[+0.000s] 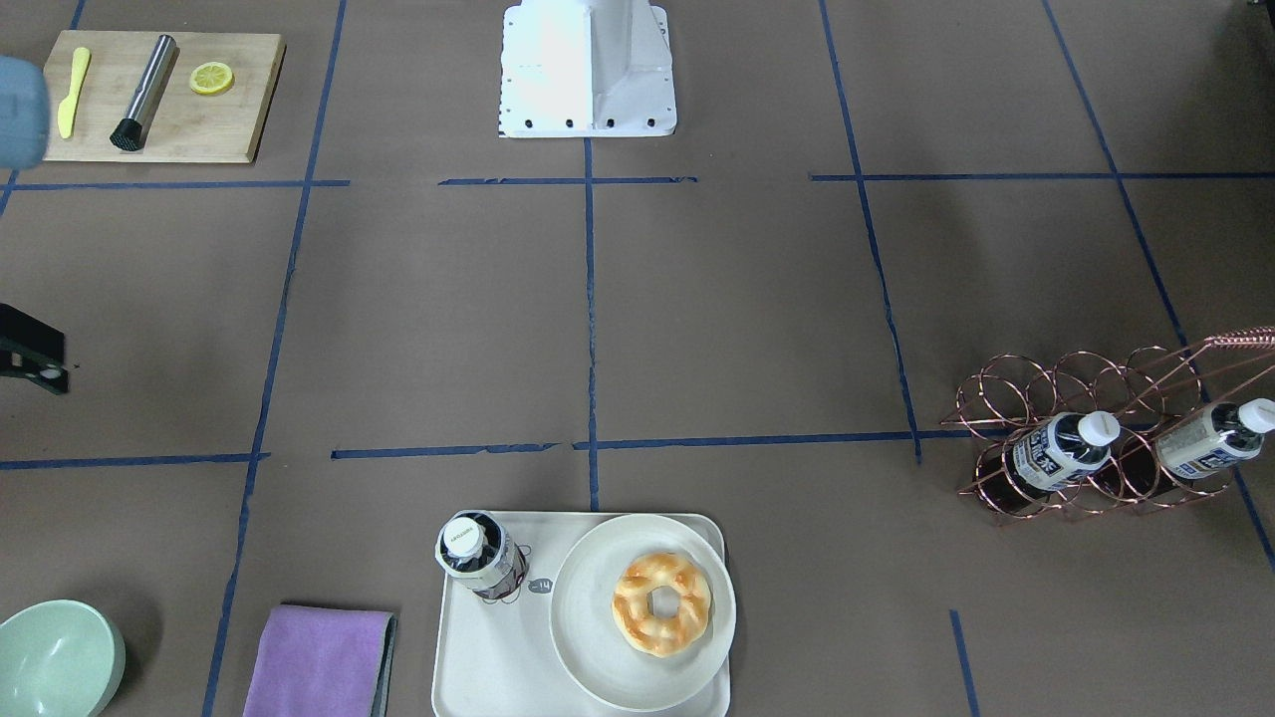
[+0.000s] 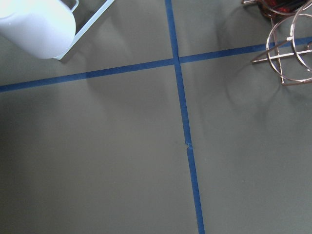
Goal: Place tea on tray
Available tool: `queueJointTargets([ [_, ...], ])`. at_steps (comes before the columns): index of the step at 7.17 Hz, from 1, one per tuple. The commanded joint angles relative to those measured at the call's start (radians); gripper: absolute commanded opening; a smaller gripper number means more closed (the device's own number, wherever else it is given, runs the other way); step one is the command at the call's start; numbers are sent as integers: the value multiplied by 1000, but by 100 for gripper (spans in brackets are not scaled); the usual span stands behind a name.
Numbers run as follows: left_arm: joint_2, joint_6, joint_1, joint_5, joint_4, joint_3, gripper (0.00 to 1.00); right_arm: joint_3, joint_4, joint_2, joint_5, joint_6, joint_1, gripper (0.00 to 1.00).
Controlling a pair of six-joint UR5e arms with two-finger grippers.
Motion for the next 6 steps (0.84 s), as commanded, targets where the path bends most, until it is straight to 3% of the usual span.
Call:
queueJointTargets([
  [1, 5, -2, 0, 5, 1, 6, 100, 53, 10, -275, 0, -376, 127, 99],
  [3, 28, -2, -2, 9, 13, 1, 100, 53, 31, -442, 46, -538, 243, 99],
  [4, 52, -2, -2, 11, 12, -3, 100, 46, 113, -512, 48, -528, 265, 99],
  [6, 57, 1, 0, 14, 9, -7, 100, 47, 125, -535, 48, -331, 284, 99],
])
